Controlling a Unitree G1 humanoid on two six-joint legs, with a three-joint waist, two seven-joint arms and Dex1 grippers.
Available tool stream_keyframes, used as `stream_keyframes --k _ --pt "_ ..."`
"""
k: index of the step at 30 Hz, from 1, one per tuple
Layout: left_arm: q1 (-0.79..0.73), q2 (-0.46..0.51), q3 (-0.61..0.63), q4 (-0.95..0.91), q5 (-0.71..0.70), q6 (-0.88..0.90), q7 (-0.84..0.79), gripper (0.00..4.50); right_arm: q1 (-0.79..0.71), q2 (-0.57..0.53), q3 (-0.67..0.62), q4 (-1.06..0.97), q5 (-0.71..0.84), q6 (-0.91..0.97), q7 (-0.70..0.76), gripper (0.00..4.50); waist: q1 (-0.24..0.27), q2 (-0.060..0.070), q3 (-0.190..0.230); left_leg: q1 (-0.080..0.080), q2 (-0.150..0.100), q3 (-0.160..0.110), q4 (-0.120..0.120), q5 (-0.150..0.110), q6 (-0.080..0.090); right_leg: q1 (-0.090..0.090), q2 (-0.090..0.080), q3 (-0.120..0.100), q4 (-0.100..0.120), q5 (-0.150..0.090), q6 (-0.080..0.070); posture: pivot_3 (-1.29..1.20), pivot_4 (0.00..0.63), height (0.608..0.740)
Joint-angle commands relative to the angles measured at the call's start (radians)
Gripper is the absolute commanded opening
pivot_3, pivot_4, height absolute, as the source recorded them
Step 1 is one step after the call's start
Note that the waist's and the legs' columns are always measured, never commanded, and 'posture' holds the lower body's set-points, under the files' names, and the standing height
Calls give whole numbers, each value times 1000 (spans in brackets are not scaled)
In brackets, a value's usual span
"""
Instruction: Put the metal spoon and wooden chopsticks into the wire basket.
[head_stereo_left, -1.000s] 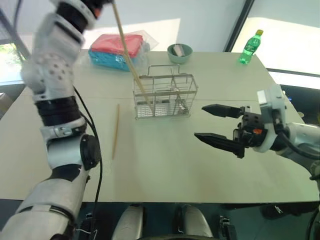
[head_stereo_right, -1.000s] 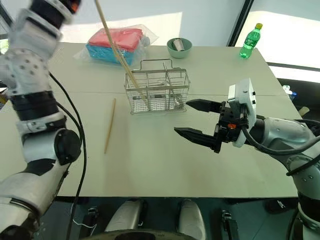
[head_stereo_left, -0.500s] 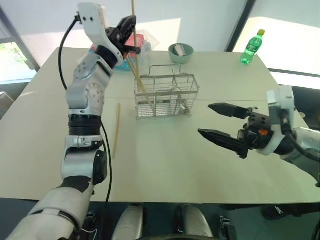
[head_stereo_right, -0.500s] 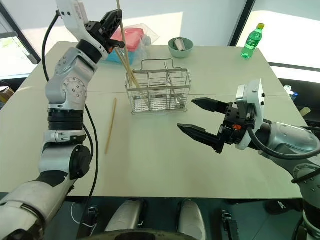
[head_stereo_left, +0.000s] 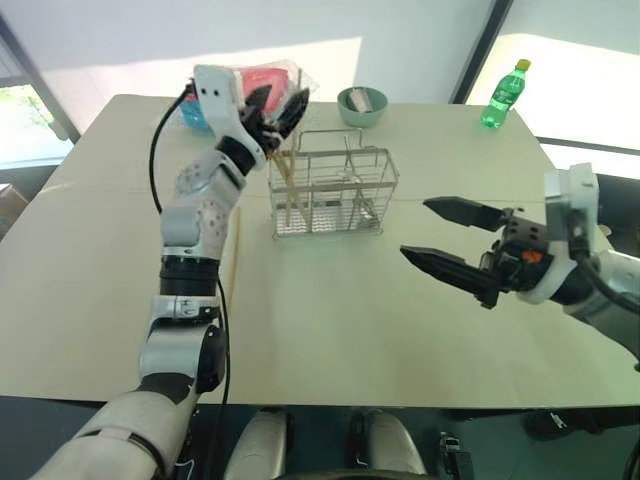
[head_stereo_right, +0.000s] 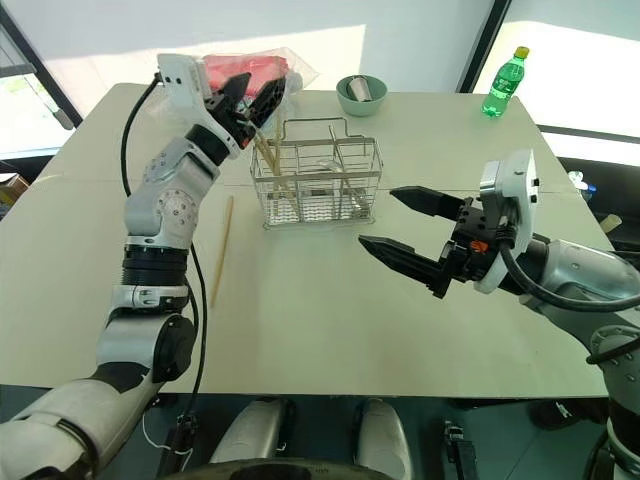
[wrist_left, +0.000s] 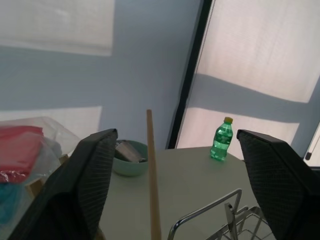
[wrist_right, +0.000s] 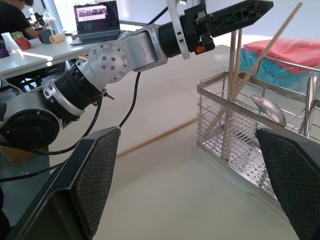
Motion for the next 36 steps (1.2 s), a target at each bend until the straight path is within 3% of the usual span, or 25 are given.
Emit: stream_keyframes --k 1,6,12,16,24,36 --pt "-29 38 21 -116 -33 66 20 4489 -34 1 0 12 5 -22 6 4500 -1 0 0 0 0 0 0 0 0 0 0 0 0 0 0 0 150 667" --pt "-142 146 113 -160 -78 200 117 4489 -71 11 35 38 -15 -27 18 4500 -2 0 0 0 0 0 0 0 0 -1 1 0 0 0 0 0 150 667" --pt "-290 277 232 78 -52 382 326 4489 -98 21 67 59 -39 -35 42 4500 -3 2 -1 2 0 0 -1 0 0 0 1 0 1 0 0 0 150 667" --pt "-318 400 209 333 39 659 439 4489 -128 32 97 83 -64 -41 68 4500 -5 1 0 3 0 0 -1 0 0 0 2 0 3 0 1 0 150 667" --pt "-188 331 93 292 33 872 308 4489 -166 62 136 96 -92 -44 82 4500 -1 -3 1 0 -2 -1 0 0 -1 -1 0 0 2 0 1 0 150 667" --pt "-155 226 -26 300 79 1023 245 4489 -114 74 117 58 -84 -38 64 4500 -2 -2 1 0 0 -1 -2 1 -3 -3 1 1 3 0 1 0 150 667"
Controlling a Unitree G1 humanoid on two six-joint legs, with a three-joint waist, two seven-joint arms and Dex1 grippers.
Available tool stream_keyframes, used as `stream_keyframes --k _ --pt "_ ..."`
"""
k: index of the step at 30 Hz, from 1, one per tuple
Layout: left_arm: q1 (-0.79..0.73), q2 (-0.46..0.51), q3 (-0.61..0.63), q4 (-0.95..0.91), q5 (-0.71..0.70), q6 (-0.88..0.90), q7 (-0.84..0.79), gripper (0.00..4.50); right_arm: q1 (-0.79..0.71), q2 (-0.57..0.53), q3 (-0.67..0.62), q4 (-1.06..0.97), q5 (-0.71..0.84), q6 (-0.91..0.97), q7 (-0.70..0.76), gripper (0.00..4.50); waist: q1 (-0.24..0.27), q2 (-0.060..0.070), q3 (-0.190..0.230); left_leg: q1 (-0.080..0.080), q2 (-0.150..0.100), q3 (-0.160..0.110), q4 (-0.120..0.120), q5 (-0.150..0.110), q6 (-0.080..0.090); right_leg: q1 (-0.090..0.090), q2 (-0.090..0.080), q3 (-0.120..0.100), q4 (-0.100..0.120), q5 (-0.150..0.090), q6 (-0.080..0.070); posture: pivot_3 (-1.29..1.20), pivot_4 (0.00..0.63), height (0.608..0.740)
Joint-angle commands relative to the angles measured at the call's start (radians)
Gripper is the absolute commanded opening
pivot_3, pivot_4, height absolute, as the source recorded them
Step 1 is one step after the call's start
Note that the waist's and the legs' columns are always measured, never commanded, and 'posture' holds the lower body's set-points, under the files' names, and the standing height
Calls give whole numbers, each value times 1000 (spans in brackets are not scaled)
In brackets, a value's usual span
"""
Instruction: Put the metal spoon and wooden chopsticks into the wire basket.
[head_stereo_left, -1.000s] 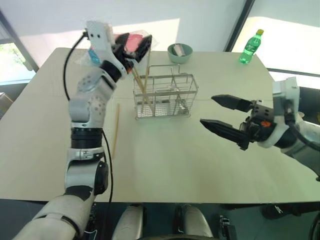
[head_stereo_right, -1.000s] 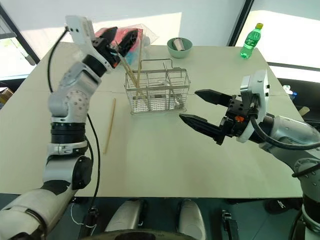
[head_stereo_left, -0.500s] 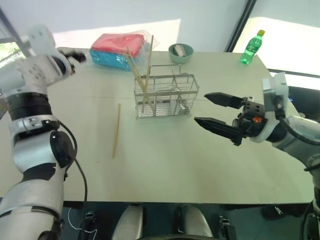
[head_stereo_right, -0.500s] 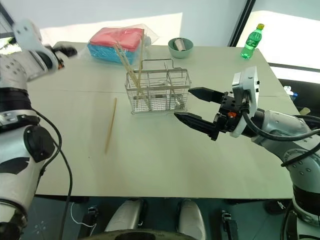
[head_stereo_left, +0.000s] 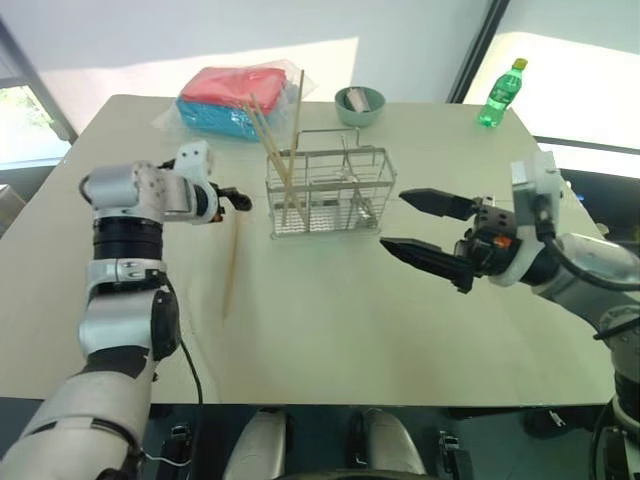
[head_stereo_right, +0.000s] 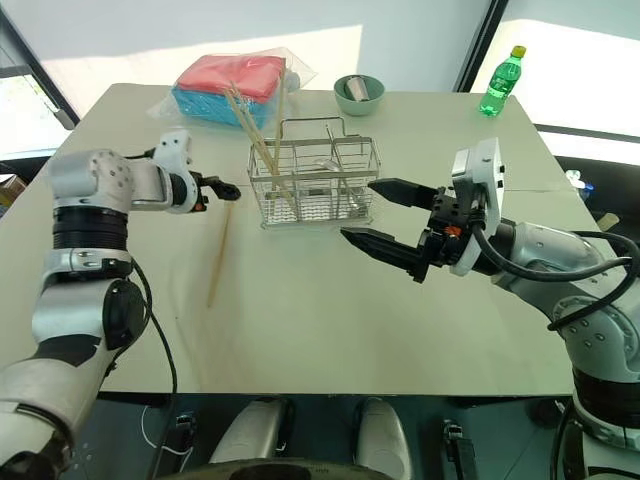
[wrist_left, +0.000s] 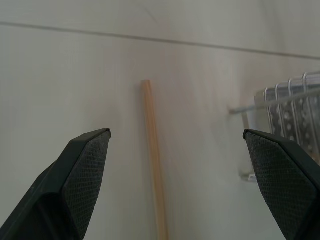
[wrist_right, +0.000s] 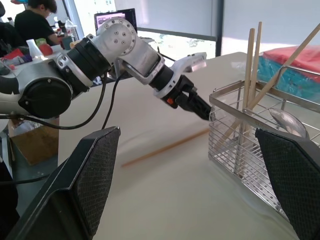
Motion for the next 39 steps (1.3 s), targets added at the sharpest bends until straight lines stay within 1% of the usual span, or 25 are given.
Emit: stream_keyframes --k 1,5,11,13,15,16,18,20,21,26,31,36,39 --pt "-11 -13 -32 13 28 3 -17 4489 7 5 -31 -39 17 -10 -14 4500 1 0 0 0 0 0 0 0 0 0 0 0 0 0 0 0 150 667" --pt "-36 -40 -43 96 59 -33 -22 4489 21 12 -37 -54 27 -11 -31 4500 1 0 0 0 0 0 0 0 0 0 0 0 0 0 0 0 150 667" --pt "-81 -61 -36 254 117 -147 -17 4489 48 9 -47 -72 36 -13 -44 4500 2 1 0 0 0 0 0 0 0 1 0 0 0 0 0 0 150 667" --pt "-100 -68 -22 317 126 -184 -17 3948 63 3 -54 -77 37 -12 -41 4500 3 1 -1 1 0 0 0 0 0 1 0 0 0 0 0 0 150 667" --pt "-116 -73 -19 355 135 -212 -20 3161 74 -8 -60 -79 35 -12 -32 4500 3 2 -1 1 0 0 0 0 0 1 0 0 0 0 0 0 150 667" --pt "-125 -75 -15 369 138 -220 -22 2538 77 -13 -62 -79 35 -11 -27 4500 3 2 -1 1 0 0 0 0 0 1 -1 0 0 0 0 0 150 667" --pt "-138 -78 -10 391 144 -230 -23 1440 82 -21 -67 -79 35 -10 -20 4500 5 1 -1 1 -1 0 0 0 0 1 -1 0 0 0 0 0 150 667" --pt "-147 -80 -5 404 149 -236 -25 457 87 -28 -69 -79 31 -10 -10 4500 4 1 -1 0 -1 0 0 0 0 2 -1 0 0 0 0 0 150 667" --pt "-150 -80 -2 409 152 -237 -24 35 89 -30 -71 -79 29 -11 -7 4500 4 1 -1 0 -1 0 0 0 0 2 -1 0 0 0 0 0 150 667" --pt "-150 -65 2 412 163 -240 -20 35 95 -36 -72 -78 27 -14 4 4500 2 1 -1 0 -1 0 0 0 1 1 -1 0 0 0 0 0 150 667" --pt "-139 -28 -2 366 180 -273 -23 35 107 -46 -73 -78 12 -20 24 4500 1 1 -1 0 -1 0 0 0 1 1 -1 0 0 0 0 0 150 667" --pt "-116 42 6 282 204 -317 -16 35 94 -35 -64 -60 7 -24 29 4500 -1 1 -1 0 0 1 0 0 0 0 -1 0 0 0 0 0 150 667" --pt "-101 90 28 229 216 -386 3 35 83 -28 -47 -50 -7 -31 40 4500 0 1 -1 0 0 1 0 0 0 0 -1 0 0 0 0 0 150 667"
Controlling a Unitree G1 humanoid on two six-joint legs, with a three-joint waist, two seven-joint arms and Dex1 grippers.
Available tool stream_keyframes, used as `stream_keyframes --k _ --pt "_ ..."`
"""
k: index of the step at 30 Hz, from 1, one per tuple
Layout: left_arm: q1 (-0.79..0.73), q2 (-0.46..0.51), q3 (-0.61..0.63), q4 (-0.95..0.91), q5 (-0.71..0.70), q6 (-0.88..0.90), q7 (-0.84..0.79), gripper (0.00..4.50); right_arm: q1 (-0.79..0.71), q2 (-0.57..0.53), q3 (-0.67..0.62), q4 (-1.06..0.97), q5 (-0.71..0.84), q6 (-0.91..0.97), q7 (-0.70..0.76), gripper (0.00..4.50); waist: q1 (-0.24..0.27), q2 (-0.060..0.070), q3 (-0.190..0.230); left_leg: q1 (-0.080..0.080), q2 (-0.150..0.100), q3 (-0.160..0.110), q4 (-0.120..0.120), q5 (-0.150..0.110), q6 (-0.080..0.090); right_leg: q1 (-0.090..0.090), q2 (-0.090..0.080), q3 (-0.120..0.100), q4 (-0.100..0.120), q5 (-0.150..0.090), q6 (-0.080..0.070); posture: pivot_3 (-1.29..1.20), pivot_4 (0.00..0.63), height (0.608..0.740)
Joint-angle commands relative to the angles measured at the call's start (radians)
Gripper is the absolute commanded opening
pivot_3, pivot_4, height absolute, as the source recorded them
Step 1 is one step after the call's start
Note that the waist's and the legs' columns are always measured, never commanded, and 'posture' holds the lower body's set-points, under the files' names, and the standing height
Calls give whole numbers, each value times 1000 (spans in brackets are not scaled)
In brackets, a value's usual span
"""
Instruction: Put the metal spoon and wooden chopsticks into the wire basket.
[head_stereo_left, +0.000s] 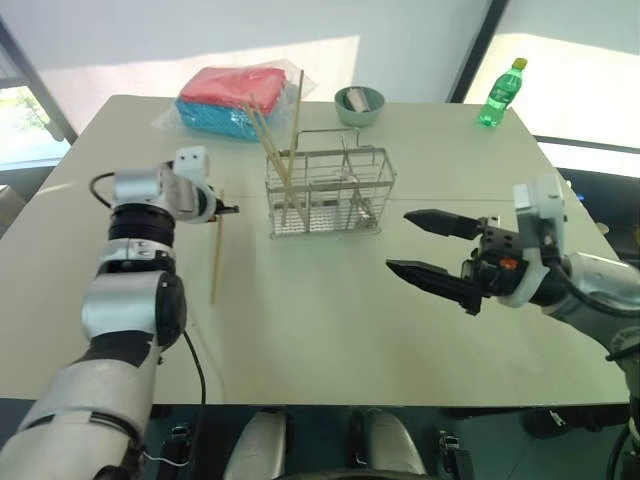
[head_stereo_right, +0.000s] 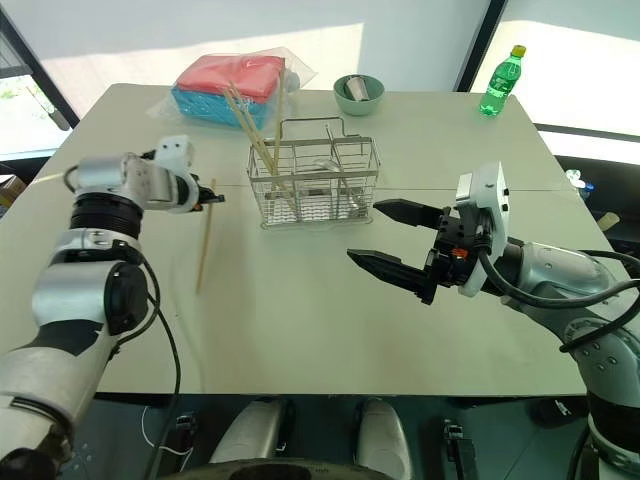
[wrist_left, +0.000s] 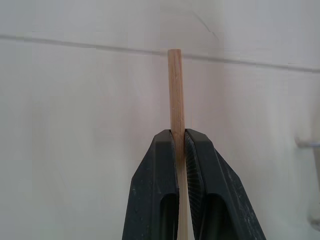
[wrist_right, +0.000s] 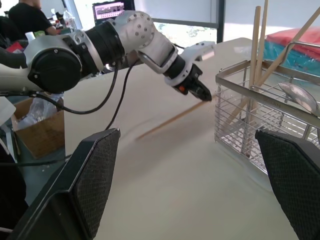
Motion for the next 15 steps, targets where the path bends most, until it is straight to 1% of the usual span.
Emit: stream_keyframes --k 1,4,6,8,15 --pt "3 61 36 -84 23 -104 31 35 -29 7 1 5 -11 -26 16 4500 1 0 0 0 0 0 0 0 0 0 0 0 0 0 0 0 150 667" --pt "12 108 65 -124 35 -217 67 35 -51 13 13 19 -16 -26 24 4500 1 0 0 0 0 0 0 0 0 0 0 0 0 0 0 0 150 667" --pt "19 124 79 -151 44 -278 90 35 -61 14 17 27 -21 -25 31 4500 4 0 0 0 0 0 0 0 0 0 0 0 0 0 0 0 150 667" --pt "24 139 118 -203 35 -374 114 35 -71 12 23 34 -29 -26 42 4500 4 0 0 -1 0 0 0 0 0 0 -1 0 -1 0 0 0 150 667" --pt "-4 118 205 -378 -15 -606 141 35 -83 6 10 61 -46 -26 63 4500 3 -1 0 -1 -1 0 1 0 0 0 -3 0 -1 0 0 0 150 667"
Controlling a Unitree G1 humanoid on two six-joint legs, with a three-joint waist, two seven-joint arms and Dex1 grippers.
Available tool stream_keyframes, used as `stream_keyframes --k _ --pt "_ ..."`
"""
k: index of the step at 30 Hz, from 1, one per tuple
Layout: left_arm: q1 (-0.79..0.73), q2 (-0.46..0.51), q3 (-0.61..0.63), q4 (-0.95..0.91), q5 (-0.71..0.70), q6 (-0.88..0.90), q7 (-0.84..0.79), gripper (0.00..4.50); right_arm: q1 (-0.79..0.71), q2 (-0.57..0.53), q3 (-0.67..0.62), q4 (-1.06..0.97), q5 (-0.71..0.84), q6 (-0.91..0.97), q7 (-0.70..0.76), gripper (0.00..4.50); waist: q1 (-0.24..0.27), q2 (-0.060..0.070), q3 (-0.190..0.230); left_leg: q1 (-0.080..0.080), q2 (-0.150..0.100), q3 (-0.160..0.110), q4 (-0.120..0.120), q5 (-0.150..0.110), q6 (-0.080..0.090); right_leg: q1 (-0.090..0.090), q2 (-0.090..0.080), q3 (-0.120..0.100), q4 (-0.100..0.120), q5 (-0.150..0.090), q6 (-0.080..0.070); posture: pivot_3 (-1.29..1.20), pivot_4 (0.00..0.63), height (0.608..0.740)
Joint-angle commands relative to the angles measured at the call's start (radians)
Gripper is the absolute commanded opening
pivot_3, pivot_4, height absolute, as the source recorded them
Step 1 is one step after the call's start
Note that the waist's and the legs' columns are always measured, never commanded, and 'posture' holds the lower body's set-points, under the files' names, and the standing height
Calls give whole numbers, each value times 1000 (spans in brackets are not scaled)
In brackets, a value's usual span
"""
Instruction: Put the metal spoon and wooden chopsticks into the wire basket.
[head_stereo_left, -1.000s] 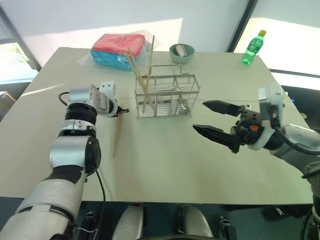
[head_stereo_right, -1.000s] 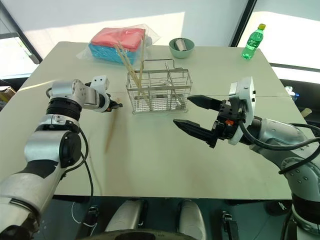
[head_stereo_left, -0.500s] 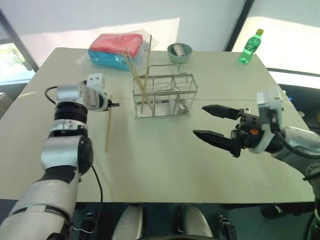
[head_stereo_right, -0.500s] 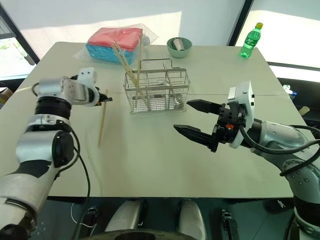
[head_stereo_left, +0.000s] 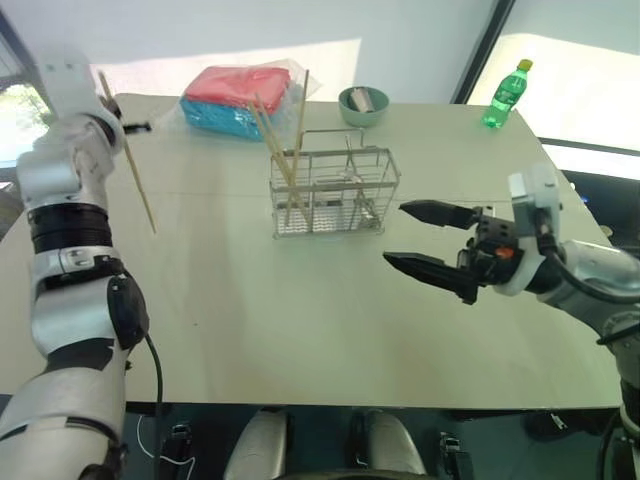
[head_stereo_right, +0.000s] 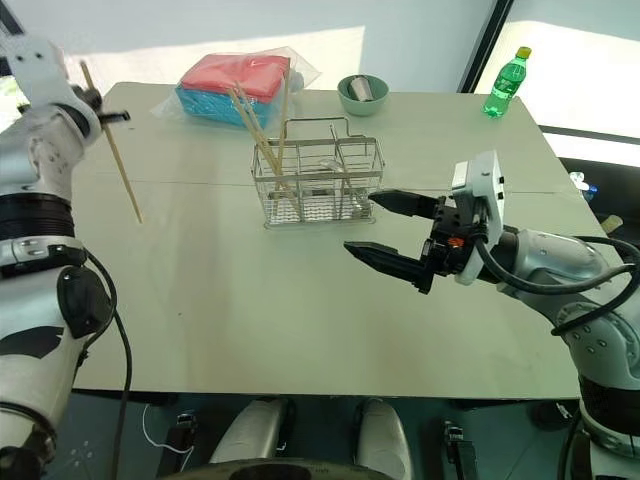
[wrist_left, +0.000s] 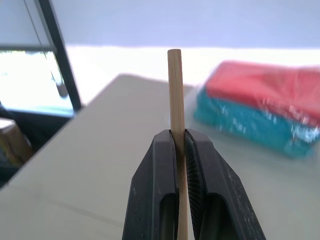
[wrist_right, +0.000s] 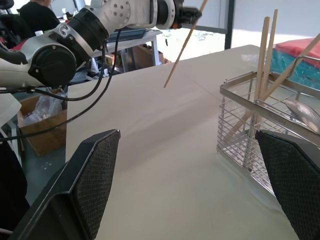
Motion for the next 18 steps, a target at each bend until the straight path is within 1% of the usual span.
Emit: stream_keyframes --k 1,4,6,8,13,18 --pt "-74 -21 62 -139 -70 -128 -1 35 -16 -5 -29 4 -4 -17 5 4500 0 0 0 0 0 0 0 0 0 0 0 0 0 0 0 0 150 667" --pt "-123 -73 93 -239 -175 -159 -59 35 -34 -11 -41 4 9 -2 -12 4500 1 -1 0 -1 0 -1 1 0 0 0 0 -1 0 0 0 0 150 667" --pt "-149 -124 105 -298 -261 -122 -89 35 -34 -17 -54 0 26 9 -22 4500 1 -1 0 -1 -1 0 2 0 0 1 0 -1 0 0 0 0 150 667" --pt "-153 -166 96 -342 -315 -94 -113 35 -27 -22 -62 -7 29 15 -25 4500 0 0 0 1 -1 0 1 0 0 3 0 -1 -1 0 0 0 150 667" --pt "-96 -228 18 -395 -328 -98 -174 35 -1 -26 -82 -30 34 21 -36 4500 -3 1 0 2 0 0 1 0 0 3 2 0 0 0 0 0 150 667" --pt "-36 -280 -36 -376 -315 -130 -218 35 32 -21 -105 -60 43 21 -60 4500 -3 1 0 1 1 0 2 0 1 3 3 0 0 0 0 0 150 667"
